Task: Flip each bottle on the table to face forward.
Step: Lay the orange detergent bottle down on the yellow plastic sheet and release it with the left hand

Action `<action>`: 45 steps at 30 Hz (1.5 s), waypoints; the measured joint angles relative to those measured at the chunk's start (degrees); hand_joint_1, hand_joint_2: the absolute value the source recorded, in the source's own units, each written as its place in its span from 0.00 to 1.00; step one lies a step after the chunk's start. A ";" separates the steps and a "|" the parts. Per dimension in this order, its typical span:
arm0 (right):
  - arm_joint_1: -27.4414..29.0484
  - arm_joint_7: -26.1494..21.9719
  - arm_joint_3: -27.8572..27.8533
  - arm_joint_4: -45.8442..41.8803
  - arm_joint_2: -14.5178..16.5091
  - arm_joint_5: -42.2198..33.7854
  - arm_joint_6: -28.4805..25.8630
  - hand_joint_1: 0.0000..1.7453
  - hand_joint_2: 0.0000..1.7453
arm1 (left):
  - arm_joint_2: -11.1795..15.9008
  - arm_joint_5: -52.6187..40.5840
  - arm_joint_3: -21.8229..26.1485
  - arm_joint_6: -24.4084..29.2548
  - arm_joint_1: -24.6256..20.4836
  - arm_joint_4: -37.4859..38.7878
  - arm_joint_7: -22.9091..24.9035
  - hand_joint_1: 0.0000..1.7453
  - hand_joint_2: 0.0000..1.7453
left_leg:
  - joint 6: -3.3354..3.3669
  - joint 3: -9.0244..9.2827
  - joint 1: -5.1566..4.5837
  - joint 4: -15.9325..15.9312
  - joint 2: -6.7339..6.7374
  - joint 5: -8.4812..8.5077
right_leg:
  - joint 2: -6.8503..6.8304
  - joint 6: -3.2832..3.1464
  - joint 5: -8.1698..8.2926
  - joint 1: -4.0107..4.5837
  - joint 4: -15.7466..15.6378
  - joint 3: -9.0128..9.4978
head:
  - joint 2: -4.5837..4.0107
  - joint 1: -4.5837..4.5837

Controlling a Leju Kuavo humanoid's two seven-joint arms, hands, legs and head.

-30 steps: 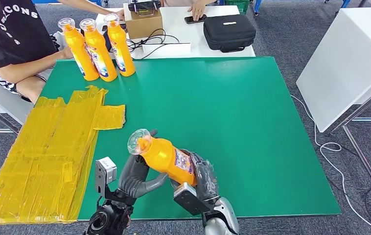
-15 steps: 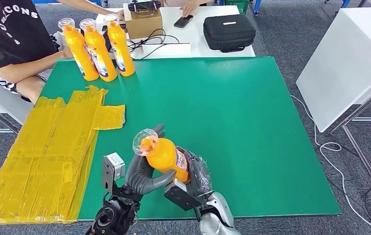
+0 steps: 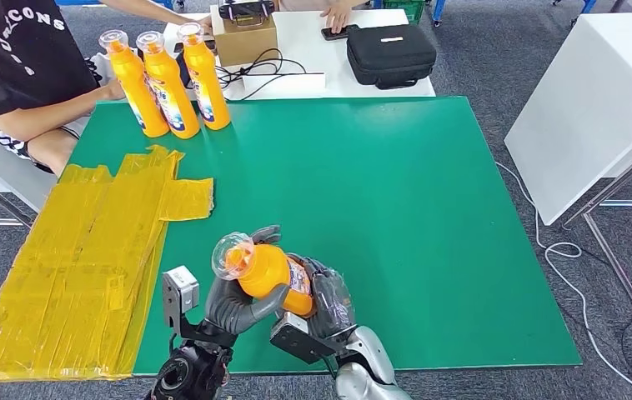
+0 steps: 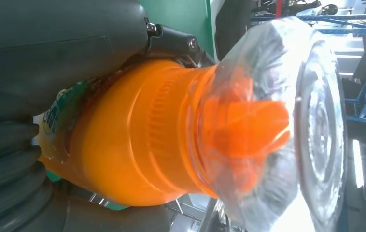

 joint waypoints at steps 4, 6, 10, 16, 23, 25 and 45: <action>0.04 -0.01 0.60 -0.03 -0.27 -0.27 -0.08 1.00 1.00 | 0.08 0.14 0.19 -0.17 0.17 0.00 -0.02 1.00 1.00 | 0.00 0.01 0.00 0.00 0.02 0.00 | 0.00 0.00 0.00 0.00 0.00 0.00 | 0.00 -0.01; 0.06 -0.05 0.87 -0.03 -0.33 -0.73 -0.31 1.00 1.00 | 0.10 0.39 0.22 -0.25 0.17 0.00 -0.05 1.00 1.00 | 0.00 0.01 0.01 0.01 0.02 0.00 | 0.00 0.00 0.00 0.00 0.00 0.00 | 0.00 0.00; 0.04 -0.38 1.79 -0.03 -0.51 -2.37 -0.92 1.00 1.00 | 0.25 1.80 0.23 -0.37 0.12 0.00 -0.30 1.00 1.00 | 0.00 0.01 0.01 0.00 0.03 0.00 | 0.00 0.00 0.00 0.01 0.00 -0.01 | 0.00 -0.01; -0.05 -0.78 2.83 -0.03 -0.92 -3.54 -1.23 1.00 1.00 | 0.70 3.02 0.23 -0.46 0.13 0.00 -0.52 1.00 1.00 | 0.00 0.00 0.01 0.00 0.03 0.00 | 0.00 0.00 0.00 0.01 0.00 -0.02 | 0.00 -0.01; -0.09 -0.79 3.12 -0.03 -0.99 -3.74 -1.25 1.00 1.00 | 0.77 3.11 0.23 -0.48 0.15 -0.01 -0.64 1.00 1.00 | 0.00 0.00 0.01 0.00 0.03 0.00 | 0.00 0.00 0.00 0.00 0.00 -0.01 | 0.00 -0.01; -0.08 -0.90 3.25 -0.09 -1.05 -4.25 -1.36 1.00 1.00 | 0.78 3.14 0.25 -0.28 0.22 -0.08 -0.99 1.00 1.00 | 0.00 0.00 0.00 0.00 0.03 0.00 | 0.00 0.00 0.00 0.00 0.00 -0.01 | 0.00 -0.01; 15.49 -3.99 -1.81 -32.48 -7.65 0.16 -3.88 0.00 1.00 | 1.97 -3.55 8.71 10.43 2.53 -5.98 -5.40 1.00 1.00 | 0.00 -0.06 0.00 -0.01 -0.03 -0.02 | 0.01 0.00 -0.01 0.01 0.00 -0.02 | 0.00 0.00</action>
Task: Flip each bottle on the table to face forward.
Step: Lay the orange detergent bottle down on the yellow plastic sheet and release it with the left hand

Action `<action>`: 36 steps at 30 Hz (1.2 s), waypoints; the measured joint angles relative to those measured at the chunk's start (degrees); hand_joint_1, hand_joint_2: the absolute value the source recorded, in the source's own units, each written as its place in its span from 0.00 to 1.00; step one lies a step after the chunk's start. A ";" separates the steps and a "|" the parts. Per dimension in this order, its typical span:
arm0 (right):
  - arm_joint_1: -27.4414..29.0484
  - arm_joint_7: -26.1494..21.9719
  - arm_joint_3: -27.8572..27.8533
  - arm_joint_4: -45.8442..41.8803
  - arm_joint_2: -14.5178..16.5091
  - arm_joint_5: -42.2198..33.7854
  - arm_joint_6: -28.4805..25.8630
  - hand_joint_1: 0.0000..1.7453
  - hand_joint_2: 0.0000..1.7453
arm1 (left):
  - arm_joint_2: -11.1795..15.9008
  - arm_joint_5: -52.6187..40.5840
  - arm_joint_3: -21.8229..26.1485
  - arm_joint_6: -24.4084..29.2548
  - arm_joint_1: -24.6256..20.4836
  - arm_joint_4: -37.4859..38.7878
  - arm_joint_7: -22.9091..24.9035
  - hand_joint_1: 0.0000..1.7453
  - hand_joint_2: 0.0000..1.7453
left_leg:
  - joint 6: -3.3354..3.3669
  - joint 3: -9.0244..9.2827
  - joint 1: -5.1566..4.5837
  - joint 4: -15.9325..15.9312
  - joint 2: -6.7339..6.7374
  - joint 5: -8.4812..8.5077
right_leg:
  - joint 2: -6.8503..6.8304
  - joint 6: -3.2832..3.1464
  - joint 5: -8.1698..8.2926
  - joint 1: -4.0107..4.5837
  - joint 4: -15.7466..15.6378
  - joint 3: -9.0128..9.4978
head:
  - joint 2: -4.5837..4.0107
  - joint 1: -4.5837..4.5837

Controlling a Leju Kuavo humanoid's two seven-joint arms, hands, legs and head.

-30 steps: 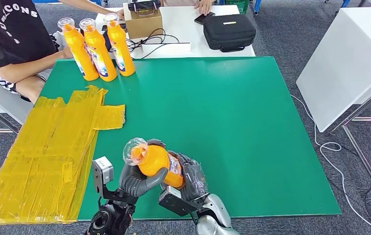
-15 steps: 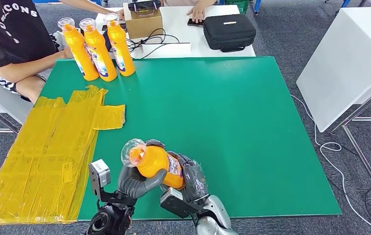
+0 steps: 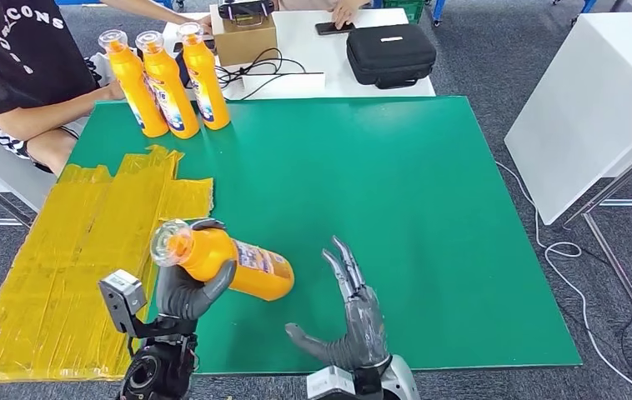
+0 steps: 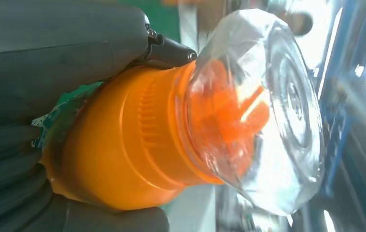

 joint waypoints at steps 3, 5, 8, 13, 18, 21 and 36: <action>2.48 -0.10 -1.24 -4.02 -0.44 1.76 0.72 0.00 1.00 | -0.02 -6.28 2.48 4.61 0.95 -1.65 -0.84 1.00 1.00 | 0.00 0.00 0.00 0.00 0.00 -0.01 | 0.00 0.00 -0.01 0.00 -0.01 -0.02 | 0.00 -0.01; 3.57 -0.10 -2.16 -6.42 -0.54 2.34 1.15 0.00 1.00 | -0.02 -12.13 3.66 8.68 1.32 -2.69 -1.33 1.00 1.00 | 0.00 0.00 0.01 0.00 -0.02 0.00 | -0.01 0.00 -0.01 0.00 -0.01 -0.02 | 0.00 0.00; 4.97 -0.23 -3.19 -9.30 -0.63 2.69 1.25 0.00 1.00 | -0.02 -24.77 4.70 17.40 1.41 -4.33 -1.51 1.00 1.00 | 0.00 0.02 0.01 0.00 -0.02 0.00 | -0.01 0.00 -0.01 0.01 -0.01 0.00 | 0.00 0.00; 6.70 -1.62 -3.75 -12.85 -1.36 2.03 -0.89 0.00 1.00 | 0.03 -62.28 5.50 32.04 0.37 -6.09 6.96 1.00 1.00 | 0.00 0.05 0.00 0.00 -0.04 0.01 | -0.03 0.00 0.00 0.00 -0.01 0.02 | 0.00 0.01; 7.49 -3.35 -4.05 -16.28 -2.45 0.14 -2.66 0.00 1.00 | 5.95 -96.97 5.74 31.73 -4.53 -5.59 21.85 1.00 1.00 | -0.01 0.13 0.01 -0.01 0.09 0.02 | 0.08 -0.01 0.02 0.01 0.01 0.06 | 0.00 -0.06; 7.87 -3.58 -4.21 -17.49 -2.90 -0.10 -2.91 0.00 1.00 | 9.07 -94.63 5.92 31.17 -6.38 -5.23 23.31 1.00 1.00 | -0.03 0.16 0.04 -0.01 0.12 0.03 | 0.12 -0.02 0.02 0.03 0.02 0.06 | 0.00 -0.16; 4.50 -6.70 -4.69 -18.45 -4.17 -8.21 -0.37 0.00 1.00 | 21.25 -93.38 -27.74 8.49 -28.02 17.05 46.39 1.00 1.00 | 0.00 0.11 -0.06 0.01 0.19 0.18 | 0.17 0.13 0.14 -0.07 0.05 0.03 | 0.00 -0.11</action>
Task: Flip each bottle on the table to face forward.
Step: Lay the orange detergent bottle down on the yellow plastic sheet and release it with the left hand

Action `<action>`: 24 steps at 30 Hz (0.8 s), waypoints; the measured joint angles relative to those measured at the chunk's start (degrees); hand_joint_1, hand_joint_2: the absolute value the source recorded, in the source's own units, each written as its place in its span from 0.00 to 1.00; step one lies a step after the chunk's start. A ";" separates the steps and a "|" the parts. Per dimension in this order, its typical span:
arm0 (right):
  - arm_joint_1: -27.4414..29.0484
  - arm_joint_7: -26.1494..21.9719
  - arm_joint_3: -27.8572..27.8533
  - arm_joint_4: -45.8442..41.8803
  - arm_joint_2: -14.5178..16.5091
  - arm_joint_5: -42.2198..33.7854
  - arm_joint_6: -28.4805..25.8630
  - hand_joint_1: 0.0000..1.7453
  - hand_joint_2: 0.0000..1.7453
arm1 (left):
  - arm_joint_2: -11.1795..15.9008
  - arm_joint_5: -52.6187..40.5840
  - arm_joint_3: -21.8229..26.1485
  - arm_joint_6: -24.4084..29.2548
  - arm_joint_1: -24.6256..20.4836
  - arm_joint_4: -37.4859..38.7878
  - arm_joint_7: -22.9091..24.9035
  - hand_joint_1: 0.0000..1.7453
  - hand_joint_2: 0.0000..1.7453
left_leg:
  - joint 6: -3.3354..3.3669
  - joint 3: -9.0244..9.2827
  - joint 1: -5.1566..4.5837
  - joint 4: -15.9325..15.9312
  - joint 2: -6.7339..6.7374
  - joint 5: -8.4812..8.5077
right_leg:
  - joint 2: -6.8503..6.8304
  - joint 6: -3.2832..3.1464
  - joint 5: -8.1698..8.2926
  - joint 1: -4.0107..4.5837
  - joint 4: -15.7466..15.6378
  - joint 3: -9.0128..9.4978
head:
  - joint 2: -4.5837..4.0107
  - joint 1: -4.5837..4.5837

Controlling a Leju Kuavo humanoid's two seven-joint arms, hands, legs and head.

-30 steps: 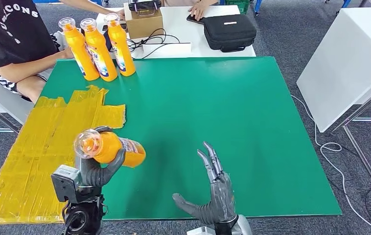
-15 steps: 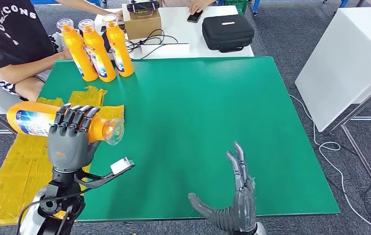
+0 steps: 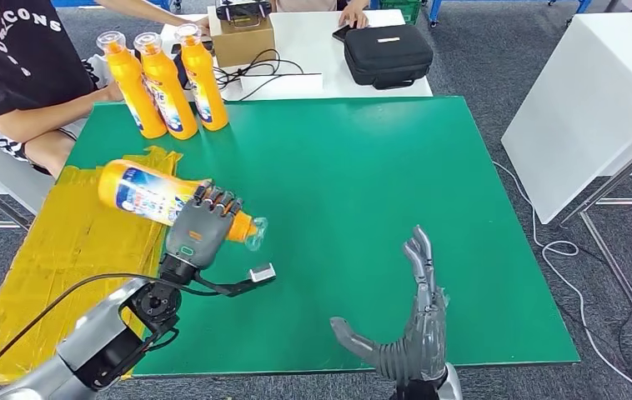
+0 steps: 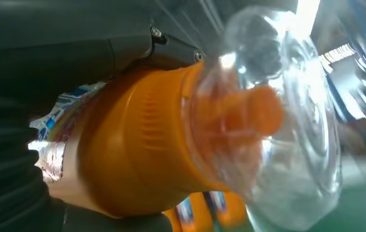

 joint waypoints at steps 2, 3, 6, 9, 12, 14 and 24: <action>-0.44 -0.18 0.01 0.10 -0.11 -0.44 0.14 0.00 1.00 | -1.10 0.03 0.44 0.38 -1.23 6.58 -2.74 1.00 1.00 | 0.00 -0.01 -0.01 0.01 0.02 0.00 | 0.03 0.02 0.01 -0.02 0.00 -0.02 | 0.00 -0.02; -0.56 -0.26 0.01 0.13 -0.18 -0.55 0.15 0.00 1.00 | -1.74 0.03 1.18 0.43 -1.63 9.55 -3.94 1.00 1.00 | 0.00 -0.01 0.00 0.01 0.00 0.00 | 0.02 0.02 0.01 -0.01 0.00 -0.02 | 0.00 -0.02; -0.65 -0.64 0.01 0.25 -0.40 -0.62 0.07 0.00 1.00 | -4.00 0.12 5.51 0.72 -2.09 17.65 -7.85 1.00 1.00 | 0.00 -0.04 0.04 0.01 -0.01 -0.01 | 0.01 0.02 0.00 0.03 0.00 -0.06 | 0.00 -0.02; -0.78 -0.61 0.01 0.44 -0.48 -0.69 0.33 0.00 1.00 | -6.50 0.70 10.84 0.45 -3.08 25.00 -11.62 1.00 1.00 | 0.00 -0.09 0.07 0.00 -0.02 0.00 | 0.00 0.01 0.00 0.06 0.00 -0.10 | 0.00 -0.02; -1.02 -0.16 0.01 0.44 -0.47 -0.38 0.92 0.00 1.00 | -7.72 1.04 13.42 0.15 -3.92 28.43 -13.14 1.00 1.00 | 0.00 -0.10 0.07 0.00 -0.02 0.00 | -0.01 0.01 0.00 0.07 0.00 -0.10 | 0.00 -0.03; -1.03 -0.13 0.01 0.43 -0.47 -0.36 0.94 0.00 1.00 | -7.74 1.04 13.55 0.13 -3.95 28.59 -13.20 1.00 1.00 | 0.00 -0.10 0.07 0.00 -0.02 0.00 | -0.01 0.01 0.00 0.07 0.00 -0.10 | 0.00 -0.03; -1.89 1.06 0.01 0.94 -0.42 0.91 3.10 0.00 1.00 | -11.98 1.09 28.88 -0.07 -5.96 38.59 -14.33 1.00 1.00 | 0.00 -0.05 0.05 0.00 -0.03 0.00 | -0.02 0.01 0.00 0.05 0.00 -0.04 | 0.00 -0.01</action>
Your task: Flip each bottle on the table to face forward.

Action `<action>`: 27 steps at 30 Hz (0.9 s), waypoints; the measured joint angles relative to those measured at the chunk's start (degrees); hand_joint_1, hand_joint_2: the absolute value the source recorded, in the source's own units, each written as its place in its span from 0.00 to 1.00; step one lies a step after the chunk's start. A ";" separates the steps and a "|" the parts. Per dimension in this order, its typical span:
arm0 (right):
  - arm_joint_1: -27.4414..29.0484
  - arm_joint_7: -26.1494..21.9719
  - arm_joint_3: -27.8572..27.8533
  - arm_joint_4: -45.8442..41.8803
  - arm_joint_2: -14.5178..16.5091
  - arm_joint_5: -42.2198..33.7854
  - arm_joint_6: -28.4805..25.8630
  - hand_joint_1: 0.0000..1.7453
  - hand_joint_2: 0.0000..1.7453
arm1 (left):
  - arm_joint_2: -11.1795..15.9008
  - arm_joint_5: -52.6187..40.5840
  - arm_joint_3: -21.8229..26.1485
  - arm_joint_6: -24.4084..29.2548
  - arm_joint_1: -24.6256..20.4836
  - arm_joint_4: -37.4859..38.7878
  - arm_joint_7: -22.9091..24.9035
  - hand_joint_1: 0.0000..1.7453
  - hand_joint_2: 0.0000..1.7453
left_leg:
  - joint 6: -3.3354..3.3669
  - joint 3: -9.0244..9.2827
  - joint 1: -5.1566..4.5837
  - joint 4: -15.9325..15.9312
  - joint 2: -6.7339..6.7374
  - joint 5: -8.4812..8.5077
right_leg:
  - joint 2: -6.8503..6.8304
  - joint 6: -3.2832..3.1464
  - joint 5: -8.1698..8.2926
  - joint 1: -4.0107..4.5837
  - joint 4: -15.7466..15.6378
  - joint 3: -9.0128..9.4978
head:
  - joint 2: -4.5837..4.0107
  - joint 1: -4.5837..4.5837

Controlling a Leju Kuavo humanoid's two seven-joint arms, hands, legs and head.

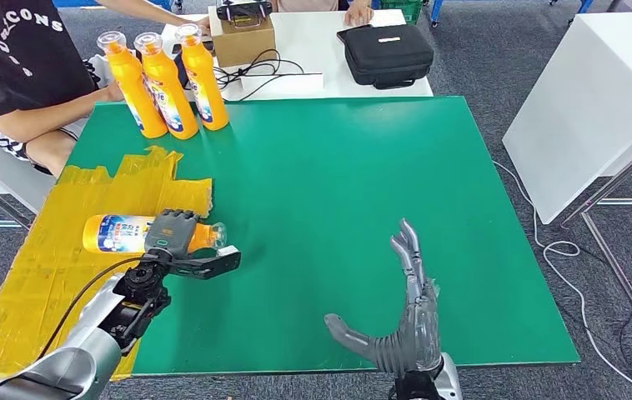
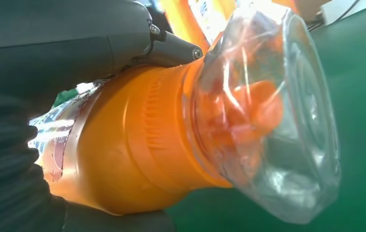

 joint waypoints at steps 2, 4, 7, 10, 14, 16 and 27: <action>-0.16 0.22 0.00 0.03 0.03 0.12 0.16 0.00 1.00 | -0.30 0.01 1.28 -0.01 -0.12 0.44 0.01 1.00 1.00 | 0.00 0.02 0.00 0.00 0.00 0.00 | 0.00 0.00 0.00 0.00 0.00 0.02 | 0.00 -0.01; -0.24 0.32 0.00 0.04 0.04 0.16 0.18 0.00 1.00 | -0.52 0.01 2.06 -0.01 -0.22 0.75 0.01 1.00 1.00 | 0.00 0.04 0.00 0.00 -0.01 0.00 | -0.01 0.00 0.00 0.00 0.01 0.04 | 0.00 -0.01; -0.34 0.39 0.00 0.04 0.04 0.17 0.18 0.00 1.00 | -0.76 0.01 2.80 -0.01 -0.35 1.07 0.02 1.00 1.00 | 0.00 0.04 0.01 0.00 -0.02 0.00 | -0.01 0.00 0.00 0.01 0.01 0.06 | 0.00 -0.01; -0.46 0.43 0.00 0.06 0.04 0.17 0.17 0.00 1.00 | -0.93 0.01 3.32 -0.01 -0.46 1.33 0.03 0.65 1.00 | 0.00 0.05 0.00 0.00 -0.02 0.00 | -0.02 0.00 0.00 0.00 0.01 0.07 | 0.00 0.00; -0.51 0.61 0.00 0.19 0.04 0.48 0.44 0.00 1.00 | -1.19 0.06 3.88 0.01 -0.57 1.64 0.12 0.00 1.00 | 0.00 0.07 0.00 0.00 -0.02 0.01 | -0.02 0.00 0.00 0.00 0.00 0.10 | 0.00 0.00; -0.48 0.71 0.00 0.28 0.04 0.78 0.67 0.00 1.00 | -1.37 0.10 4.28 0.02 -0.39 1.68 0.20 0.00 1.00 | 0.00 0.08 0.00 0.00 -0.03 0.01 | -0.03 0.00 0.00 0.00 0.00 0.11 | 0.00 0.00; -0.76 2.04 -0.44 0.77 1.25 -0.29 2.38 0.00 1.00 | -2.57 1.54 6.92 1.45 -0.47 2.11 -1.91 0.00 1.00 | 0.00 0.08 0.00 0.00 -0.05 0.00 | -0.03 0.00 0.00 0.00 0.00 0.11 | 0.00 -0.01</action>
